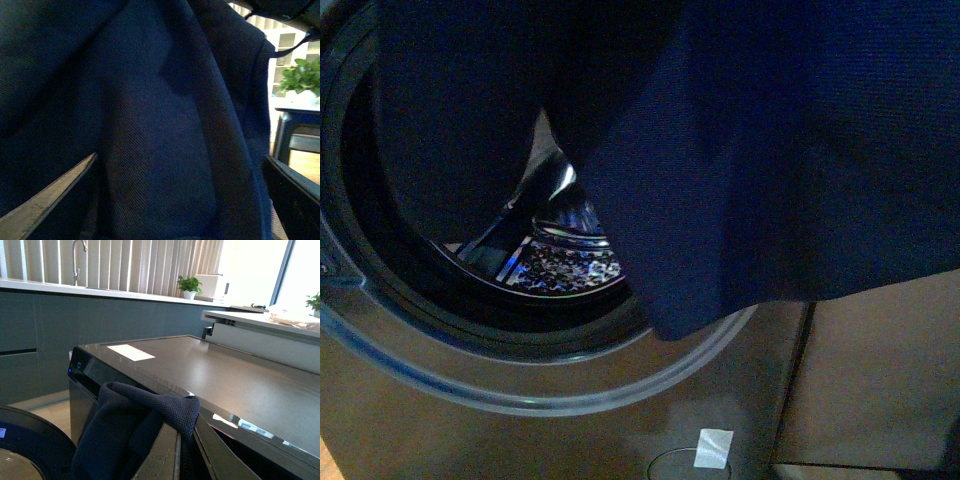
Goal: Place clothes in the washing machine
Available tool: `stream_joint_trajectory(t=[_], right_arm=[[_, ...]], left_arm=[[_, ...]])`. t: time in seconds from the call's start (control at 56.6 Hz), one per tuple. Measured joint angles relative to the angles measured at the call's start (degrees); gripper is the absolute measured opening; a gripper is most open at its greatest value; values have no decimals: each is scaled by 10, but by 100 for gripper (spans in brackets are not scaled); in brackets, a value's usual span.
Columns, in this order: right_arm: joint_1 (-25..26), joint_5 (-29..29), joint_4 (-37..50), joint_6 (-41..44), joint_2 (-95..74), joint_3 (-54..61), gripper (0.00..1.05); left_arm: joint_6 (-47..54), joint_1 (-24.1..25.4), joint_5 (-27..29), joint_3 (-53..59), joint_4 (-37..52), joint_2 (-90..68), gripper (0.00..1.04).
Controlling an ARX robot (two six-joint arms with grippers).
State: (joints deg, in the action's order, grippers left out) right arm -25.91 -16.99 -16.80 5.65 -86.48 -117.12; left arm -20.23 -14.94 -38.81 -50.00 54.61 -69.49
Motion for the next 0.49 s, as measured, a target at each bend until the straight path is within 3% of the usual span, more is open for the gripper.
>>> stream_joint_trajectory(t=[0.3,0.495], right_arm=[[0,0,0,0,0,0,3],[0,0,0,0,0,0,3]], left_arm=[[-24,124,-37,-31,56,-42,98],[-111,132,-90,-44,108,-94,98]])
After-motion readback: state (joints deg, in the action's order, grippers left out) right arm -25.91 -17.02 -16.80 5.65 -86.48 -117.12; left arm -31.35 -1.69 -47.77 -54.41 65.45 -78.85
